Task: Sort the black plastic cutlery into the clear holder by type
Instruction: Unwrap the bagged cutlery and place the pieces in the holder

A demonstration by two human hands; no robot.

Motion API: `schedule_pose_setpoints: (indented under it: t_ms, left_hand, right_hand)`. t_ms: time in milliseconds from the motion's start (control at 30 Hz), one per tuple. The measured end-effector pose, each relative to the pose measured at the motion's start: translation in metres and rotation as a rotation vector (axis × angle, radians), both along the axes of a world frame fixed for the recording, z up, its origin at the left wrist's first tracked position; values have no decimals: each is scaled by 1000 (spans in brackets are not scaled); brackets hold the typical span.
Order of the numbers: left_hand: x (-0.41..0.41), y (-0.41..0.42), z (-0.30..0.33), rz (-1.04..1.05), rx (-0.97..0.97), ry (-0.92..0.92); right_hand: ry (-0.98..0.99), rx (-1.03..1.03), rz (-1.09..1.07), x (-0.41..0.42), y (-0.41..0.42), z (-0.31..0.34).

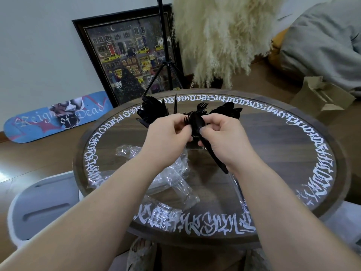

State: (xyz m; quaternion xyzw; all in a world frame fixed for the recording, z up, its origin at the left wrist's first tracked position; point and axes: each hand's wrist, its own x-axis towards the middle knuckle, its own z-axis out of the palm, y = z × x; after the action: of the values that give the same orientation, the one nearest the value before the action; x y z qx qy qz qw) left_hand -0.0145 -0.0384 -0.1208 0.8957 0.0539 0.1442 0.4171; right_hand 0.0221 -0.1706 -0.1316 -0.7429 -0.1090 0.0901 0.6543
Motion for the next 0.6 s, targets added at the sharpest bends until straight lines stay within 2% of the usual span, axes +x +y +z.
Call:
schedule_pose_setpoints:
  t_ms: [100, 200, 333, 500, 600]
  left_hand:
    - [0, 5, 14, 71, 27, -99]
    - [8, 21, 37, 191, 0, -295]
    - [32, 43, 56, 262, 64, -492]
    - [49, 30, 46, 190, 323, -482]
    - [58, 22, 33, 142, 497, -360]
  right_hand:
    - [22, 67, -44, 1, 1, 1]
    - [34, 116, -188, 7, -2, 2]
    - [-51, 136, -337, 12, -10, 5]
    - [-138, 158, -445, 13, -17, 8]
    - [-138, 178, -490, 15, -19, 8]
